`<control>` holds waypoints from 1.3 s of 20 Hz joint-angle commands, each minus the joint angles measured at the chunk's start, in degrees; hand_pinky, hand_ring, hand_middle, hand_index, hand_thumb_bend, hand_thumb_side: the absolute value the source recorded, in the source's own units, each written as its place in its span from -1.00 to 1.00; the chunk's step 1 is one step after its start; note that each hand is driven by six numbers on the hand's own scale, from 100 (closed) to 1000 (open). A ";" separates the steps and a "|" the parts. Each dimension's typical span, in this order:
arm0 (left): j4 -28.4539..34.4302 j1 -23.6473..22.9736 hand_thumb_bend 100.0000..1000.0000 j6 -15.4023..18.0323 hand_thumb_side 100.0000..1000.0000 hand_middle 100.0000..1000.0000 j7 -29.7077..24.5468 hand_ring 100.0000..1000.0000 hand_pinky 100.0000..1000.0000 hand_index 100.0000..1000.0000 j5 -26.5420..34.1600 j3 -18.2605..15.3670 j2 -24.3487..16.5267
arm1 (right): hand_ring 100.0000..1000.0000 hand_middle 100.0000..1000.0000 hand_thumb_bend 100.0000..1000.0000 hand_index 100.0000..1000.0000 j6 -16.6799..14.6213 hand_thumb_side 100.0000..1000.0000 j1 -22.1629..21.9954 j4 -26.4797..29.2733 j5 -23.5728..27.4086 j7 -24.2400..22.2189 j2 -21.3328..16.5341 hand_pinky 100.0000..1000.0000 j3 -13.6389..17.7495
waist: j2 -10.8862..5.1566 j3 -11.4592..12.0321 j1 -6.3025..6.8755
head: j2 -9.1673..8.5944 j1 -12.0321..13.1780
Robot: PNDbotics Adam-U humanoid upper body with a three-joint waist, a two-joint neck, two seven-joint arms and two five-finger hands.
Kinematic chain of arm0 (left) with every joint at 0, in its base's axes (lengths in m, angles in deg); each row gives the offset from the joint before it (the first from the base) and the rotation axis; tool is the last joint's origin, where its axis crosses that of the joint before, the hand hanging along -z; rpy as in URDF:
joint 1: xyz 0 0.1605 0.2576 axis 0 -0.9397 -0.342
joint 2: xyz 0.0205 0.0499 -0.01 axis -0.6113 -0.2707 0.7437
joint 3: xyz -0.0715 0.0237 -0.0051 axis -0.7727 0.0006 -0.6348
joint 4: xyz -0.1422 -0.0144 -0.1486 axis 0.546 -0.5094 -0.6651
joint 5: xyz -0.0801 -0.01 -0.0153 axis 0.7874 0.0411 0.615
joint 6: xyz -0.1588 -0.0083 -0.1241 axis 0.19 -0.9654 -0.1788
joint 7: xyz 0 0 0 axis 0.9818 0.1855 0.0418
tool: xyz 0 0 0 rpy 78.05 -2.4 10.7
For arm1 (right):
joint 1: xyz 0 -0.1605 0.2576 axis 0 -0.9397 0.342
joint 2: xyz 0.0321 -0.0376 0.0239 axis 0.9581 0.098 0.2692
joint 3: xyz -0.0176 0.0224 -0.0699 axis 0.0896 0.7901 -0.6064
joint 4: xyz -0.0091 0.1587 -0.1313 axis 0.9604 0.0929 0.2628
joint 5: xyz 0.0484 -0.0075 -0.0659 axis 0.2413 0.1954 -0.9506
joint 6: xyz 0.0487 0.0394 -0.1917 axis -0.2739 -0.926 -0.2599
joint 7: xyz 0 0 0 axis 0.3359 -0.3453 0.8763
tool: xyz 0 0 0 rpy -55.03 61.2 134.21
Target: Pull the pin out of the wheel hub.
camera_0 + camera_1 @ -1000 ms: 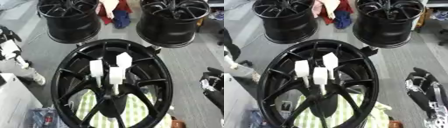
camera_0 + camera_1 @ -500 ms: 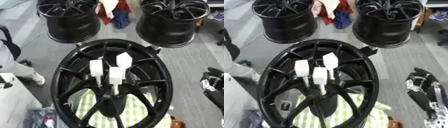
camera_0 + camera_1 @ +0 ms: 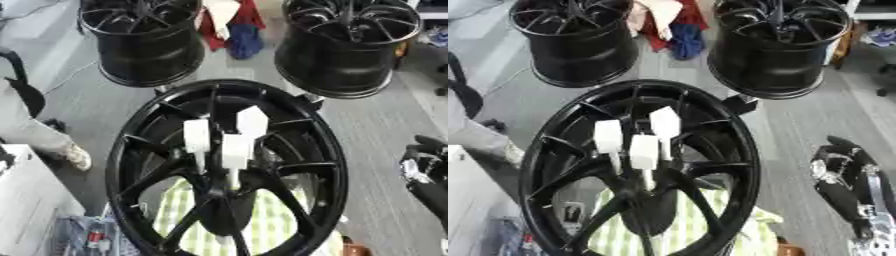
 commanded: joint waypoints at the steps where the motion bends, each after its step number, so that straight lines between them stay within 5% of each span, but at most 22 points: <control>1: 5.88 0.13 -0.66 -0.24 -0.46 0.20 3.22 0.12 0.12 0.49 3.23 -1.41 3.27 | 0.08 0.22 -1.00 0.53 -0.06 -0.68 0.34 0.88 0.25 0.12 -0.19 0.32 0.45 | -0.26 0.16 -0.05 | 0.29 -0.04; 10: 19.43 0.33 -0.69 -6.08 -0.47 0.20 11.63 0.12 0.12 0.49 12.08 4.03 16.87 | 0.08 0.22 -1.00 0.53 -0.02 -0.68 0.51 1.01 0.24 0.10 -0.11 0.32 0.49 | 0.14 0.58 -0.34 | 0.29 -0.28; 16: 20.92 0.57 -0.68 -7.76 -0.46 0.20 10.70 0.12 0.12 0.49 18.21 5.10 18.30 | 0.08 0.22 -1.00 0.54 0.01 -0.68 0.73 1.08 0.18 -0.06 -0.03 0.32 0.42 | 0.60 0.71 -0.46 | 0.29 -0.89; 26: 20.94 1.14 -0.67 -7.77 -0.46 0.21 9.38 0.12 0.12 0.49 18.73 5.32 18.86 | 0.09 0.22 -1.00 0.54 0.10 -0.68 0.85 1.23 0.14 -0.39 -0.08 0.32 0.43 | 0.67 1.03 -0.74 | 0.29 -1.25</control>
